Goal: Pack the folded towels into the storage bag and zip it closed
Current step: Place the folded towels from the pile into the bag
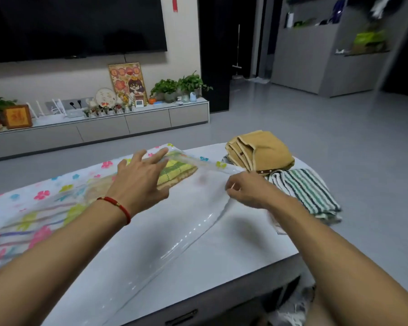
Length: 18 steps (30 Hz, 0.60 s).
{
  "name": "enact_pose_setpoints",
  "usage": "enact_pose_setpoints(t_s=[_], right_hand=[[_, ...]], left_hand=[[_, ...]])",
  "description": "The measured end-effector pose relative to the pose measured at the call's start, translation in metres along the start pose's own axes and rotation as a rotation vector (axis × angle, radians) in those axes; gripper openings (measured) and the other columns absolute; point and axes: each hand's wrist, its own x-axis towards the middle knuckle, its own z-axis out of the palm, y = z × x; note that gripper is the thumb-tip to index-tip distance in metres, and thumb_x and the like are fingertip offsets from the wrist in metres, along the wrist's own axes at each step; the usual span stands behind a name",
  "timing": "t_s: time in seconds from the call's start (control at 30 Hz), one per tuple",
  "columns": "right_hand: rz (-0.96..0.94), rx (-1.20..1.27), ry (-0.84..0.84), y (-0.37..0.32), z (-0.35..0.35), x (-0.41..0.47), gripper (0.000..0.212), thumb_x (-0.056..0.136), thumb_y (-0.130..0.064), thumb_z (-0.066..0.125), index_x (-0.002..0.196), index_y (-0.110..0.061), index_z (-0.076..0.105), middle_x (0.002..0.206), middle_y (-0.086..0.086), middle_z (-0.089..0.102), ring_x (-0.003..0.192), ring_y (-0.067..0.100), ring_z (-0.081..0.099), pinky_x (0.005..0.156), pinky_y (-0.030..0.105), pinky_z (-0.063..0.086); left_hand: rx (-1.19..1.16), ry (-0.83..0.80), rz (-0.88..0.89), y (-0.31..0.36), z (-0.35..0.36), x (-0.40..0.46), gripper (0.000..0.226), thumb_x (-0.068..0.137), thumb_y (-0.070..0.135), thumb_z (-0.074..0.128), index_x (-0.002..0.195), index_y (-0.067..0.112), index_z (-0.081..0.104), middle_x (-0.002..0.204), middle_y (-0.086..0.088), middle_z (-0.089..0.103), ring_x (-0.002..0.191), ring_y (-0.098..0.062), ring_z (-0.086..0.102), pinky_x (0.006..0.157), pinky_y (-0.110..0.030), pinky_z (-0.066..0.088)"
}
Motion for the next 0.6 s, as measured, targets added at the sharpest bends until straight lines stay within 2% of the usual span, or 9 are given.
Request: enact_pose_setpoints(t_s=[0.1,0.17,0.23,0.27,0.33,0.43,0.5,0.53,0.6], right_hand=[[0.323,-0.086,0.227,0.066,-0.03,-0.018,0.033,0.092,-0.014,0.051,0.116,-0.023,0.072,0.119,0.01,0.072,0.109,0.036,0.064,0.091,0.043,0.055],[0.545,-0.174,0.177,0.106,-0.034,-0.027,0.047,0.094,-0.007,0.044,0.137,-0.019,0.058,0.136,0.02,0.058,0.126,0.043,0.051,0.104,0.049,0.047],[0.675,-0.157,0.026,0.13,-0.03,-0.033,0.058,0.097,-0.007,0.036,0.153,-0.023,0.039,0.149,0.025,0.043,0.135,0.046,0.042,0.11,0.052,0.042],[0.696,-0.121,-0.015,0.137,-0.028,-0.035,0.061,0.098,-0.009,0.035,0.156,-0.027,0.033,0.152,0.025,0.041,0.136,0.047,0.041,0.111,0.052,0.041],[0.717,-0.043,0.004,0.148,-0.026,-0.035,0.06,0.099,-0.013,0.04,0.155,-0.034,0.033,0.152,0.022,0.044,0.135,0.046,0.044,0.11,0.051,0.043],[0.716,0.063,0.066,0.158,-0.035,-0.036,0.062,0.095,-0.02,0.065,0.151,-0.032,0.042,0.147,0.019,0.052,0.13,0.043,0.05,0.106,0.047,0.047],[0.662,0.142,0.057,0.16,-0.042,-0.036,0.064,0.089,-0.017,0.075,0.145,-0.03,0.049,0.146,0.016,0.054,0.125,0.038,0.054,0.097,0.04,0.049],[0.638,0.208,0.049,0.16,-0.044,-0.036,0.063,0.087,-0.013,0.077,0.142,-0.03,0.051,0.143,0.015,0.056,0.119,0.036,0.057,0.091,0.038,0.05],[0.609,0.418,0.009,0.155,-0.051,-0.037,0.056,0.087,-0.006,0.075,0.133,-0.031,0.055,0.128,0.018,0.064,0.098,0.035,0.066,0.085,0.044,0.055]], left_hand=[[-0.044,0.014,-0.022,-0.005,-0.005,0.007,0.079,0.081,0.053,0.066,0.149,0.024,0.038,0.162,0.01,0.022,0.141,-0.035,0.03,0.101,-0.06,0.044],[-0.063,0.014,-0.036,-0.007,-0.009,0.012,0.081,0.08,0.052,0.067,0.149,0.023,0.038,0.162,0.01,0.022,0.141,-0.035,0.03,0.101,-0.059,0.044],[-0.085,0.02,-0.044,-0.007,-0.012,0.015,0.082,0.079,0.051,0.069,0.149,0.023,0.038,0.162,0.011,0.022,0.141,-0.034,0.028,0.101,-0.06,0.044],[-0.093,0.019,-0.045,-0.007,-0.014,0.017,0.082,0.079,0.051,0.069,0.15,0.022,0.037,0.162,0.011,0.022,0.141,-0.034,0.027,0.101,-0.061,0.043],[-0.094,0.013,-0.046,-0.008,-0.017,0.02,0.083,0.08,0.051,0.069,0.15,0.022,0.036,0.162,0.01,0.021,0.142,-0.034,0.026,0.101,-0.061,0.043],[-0.087,0.002,-0.037,-0.011,-0.02,0.023,0.083,0.081,0.051,0.069,0.151,0.021,0.035,0.163,0.009,0.021,0.141,-0.034,0.028,0.103,-0.06,0.043],[-0.095,0.001,-0.029,-0.012,-0.021,0.023,0.083,0.082,0.051,0.068,0.151,0.02,0.034,0.163,0.008,0.021,0.139,-0.034,0.032,0.105,-0.058,0.042],[-0.099,0.003,-0.022,-0.012,-0.022,0.023,0.082,0.082,0.051,0.067,0.151,0.02,0.035,0.163,0.007,0.022,0.137,-0.034,0.035,0.105,-0.056,0.042],[-0.103,0.016,-0.012,-0.012,-0.024,0.024,0.081,0.082,0.05,0.067,0.15,0.019,0.037,0.162,0.005,0.024,0.132,-0.034,0.042,0.105,-0.053,0.043]])
